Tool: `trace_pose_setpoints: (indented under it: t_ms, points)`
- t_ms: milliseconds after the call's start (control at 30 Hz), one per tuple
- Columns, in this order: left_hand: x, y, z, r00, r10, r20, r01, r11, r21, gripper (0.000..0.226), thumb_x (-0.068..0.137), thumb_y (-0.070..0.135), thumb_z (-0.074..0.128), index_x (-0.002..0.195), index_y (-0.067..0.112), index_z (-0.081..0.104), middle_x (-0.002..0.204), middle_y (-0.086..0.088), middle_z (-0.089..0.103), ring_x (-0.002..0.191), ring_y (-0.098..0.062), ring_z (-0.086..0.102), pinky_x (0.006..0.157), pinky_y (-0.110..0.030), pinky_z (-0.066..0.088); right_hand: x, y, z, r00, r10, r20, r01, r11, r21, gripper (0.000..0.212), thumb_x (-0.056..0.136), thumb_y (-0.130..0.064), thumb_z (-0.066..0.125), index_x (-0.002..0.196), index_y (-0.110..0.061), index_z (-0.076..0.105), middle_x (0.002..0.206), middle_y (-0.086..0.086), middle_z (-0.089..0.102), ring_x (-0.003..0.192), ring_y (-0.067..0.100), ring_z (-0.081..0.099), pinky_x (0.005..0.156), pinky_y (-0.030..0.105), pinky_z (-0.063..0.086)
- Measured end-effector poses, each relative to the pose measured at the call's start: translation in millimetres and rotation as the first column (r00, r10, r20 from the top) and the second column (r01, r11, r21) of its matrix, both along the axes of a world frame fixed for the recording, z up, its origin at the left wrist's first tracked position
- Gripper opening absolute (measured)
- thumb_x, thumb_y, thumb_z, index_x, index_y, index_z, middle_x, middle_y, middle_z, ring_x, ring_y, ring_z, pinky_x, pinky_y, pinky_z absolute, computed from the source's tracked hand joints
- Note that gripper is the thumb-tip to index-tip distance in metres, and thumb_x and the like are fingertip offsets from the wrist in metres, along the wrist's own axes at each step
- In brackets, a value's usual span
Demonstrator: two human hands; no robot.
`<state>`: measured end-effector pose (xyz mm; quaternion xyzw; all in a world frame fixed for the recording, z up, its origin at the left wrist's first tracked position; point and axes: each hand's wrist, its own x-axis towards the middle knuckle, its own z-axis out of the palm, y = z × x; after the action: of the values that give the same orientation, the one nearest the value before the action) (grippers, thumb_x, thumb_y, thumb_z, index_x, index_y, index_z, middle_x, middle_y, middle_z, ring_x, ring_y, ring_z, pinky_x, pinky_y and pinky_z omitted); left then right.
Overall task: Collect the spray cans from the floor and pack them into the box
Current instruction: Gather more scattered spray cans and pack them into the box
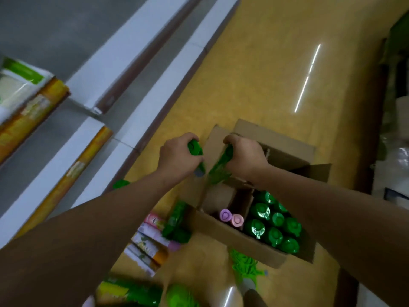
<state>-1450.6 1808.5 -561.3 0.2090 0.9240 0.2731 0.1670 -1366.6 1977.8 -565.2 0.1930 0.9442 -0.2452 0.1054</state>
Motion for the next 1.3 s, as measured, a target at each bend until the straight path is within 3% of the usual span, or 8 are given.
trace_pose_setpoints:
  t_ms: [133,267,367,567,700,833,1033,1300]
  points:
    - [4,70,5,0.995,-0.102,0.012,0.102,0.995,-0.002,0.048,0.071,0.039,0.086,0.113,0.03,0.066,0.105,0.003,0.068,0.098,-0.019,0.06,0.08,-0.032,0.053,23,74,12,0.986,-0.164,0.031,0.165,0.986,-0.024,0.061,0.076,-0.007,0.072,0.132,-0.018,0.052,0.117,0.007,0.057,0.104,0.028,0.056,0.078,0.043,0.058]
    - [13,134,-2,0.984,-0.167,0.056,0.166,0.986,0.014,0.049,0.069,0.044,0.085,0.113,0.034,0.065,0.105,0.003,0.066,0.099,-0.02,0.061,0.082,-0.036,0.056,52,137,10,0.953,-0.304,0.011,0.303,0.953,0.028,0.064,0.072,-0.01,0.078,0.131,-0.019,0.055,0.116,0.005,0.056,0.102,0.022,0.052,0.078,0.035,0.054]
    - [20,177,-9,0.974,-0.209,0.093,0.207,0.978,0.028,0.051,0.069,0.046,0.085,0.114,0.035,0.065,0.106,0.004,0.066,0.102,-0.021,0.059,0.085,-0.04,0.057,68,176,6,0.931,-0.364,0.005,0.363,0.929,0.071,0.066,0.07,-0.012,0.08,0.132,-0.019,0.058,0.115,0.006,0.058,0.105,0.026,0.054,0.084,0.042,0.056]
    - [34,249,-36,0.958,-0.225,0.179,0.225,0.974,0.024,0.046,0.072,0.038,0.087,0.113,0.031,0.067,0.103,0.006,0.063,0.1,-0.017,0.058,0.084,-0.035,0.056,87,237,-24,0.904,-0.427,0.025,0.426,0.903,0.048,0.064,0.071,-0.013,0.083,0.13,-0.015,0.058,0.114,0.006,0.058,0.104,0.024,0.055,0.084,0.041,0.057]
    - [47,280,-68,0.932,-0.284,0.224,0.291,0.957,0.002,0.048,0.073,0.034,0.087,0.116,0.028,0.066,0.101,0.008,0.062,0.097,-0.014,0.059,0.081,-0.03,0.057,96,259,-56,0.892,-0.447,0.061,0.446,0.894,0.033,0.063,0.073,-0.011,0.08,0.131,-0.016,0.057,0.116,0.007,0.057,0.105,0.025,0.055,0.084,0.041,0.058]
    - [60,300,-104,0.906,-0.336,0.259,0.354,0.935,-0.027,0.048,0.07,0.035,0.088,0.113,0.035,0.065,0.108,0.006,0.067,0.103,-0.017,0.062,0.085,-0.037,0.059,103,268,-91,0.889,-0.448,0.093,0.446,0.894,0.044,0.065,0.073,-0.013,0.081,0.132,-0.018,0.056,0.118,0.007,0.058,0.107,0.025,0.055,0.086,0.043,0.055]
    - [75,313,-158,0.884,-0.378,0.274,0.409,0.91,-0.067,0.05,0.072,0.032,0.087,0.116,0.034,0.064,0.122,0.001,0.066,0.111,-0.022,0.06,0.092,-0.036,0.055,107,275,-139,0.929,-0.32,0.187,0.304,0.946,0.11,0.055,0.077,-0.022,0.079,0.128,-0.019,0.06,0.113,0.01,0.058,0.104,0.028,0.054,0.082,0.038,0.052]
    - [85,313,-233,0.849,-0.409,0.335,0.464,0.88,-0.102,0.052,0.075,0.026,0.086,0.121,0.034,0.063,0.115,0.001,0.065,0.107,-0.02,0.06,0.085,-0.031,0.054,105,286,-210,0.918,-0.252,0.307,0.223,0.967,0.126,0.037,0.08,-0.025,0.075,0.116,-0.019,0.065,0.108,0.012,0.06,0.101,0.03,0.055,0.082,0.039,0.051]
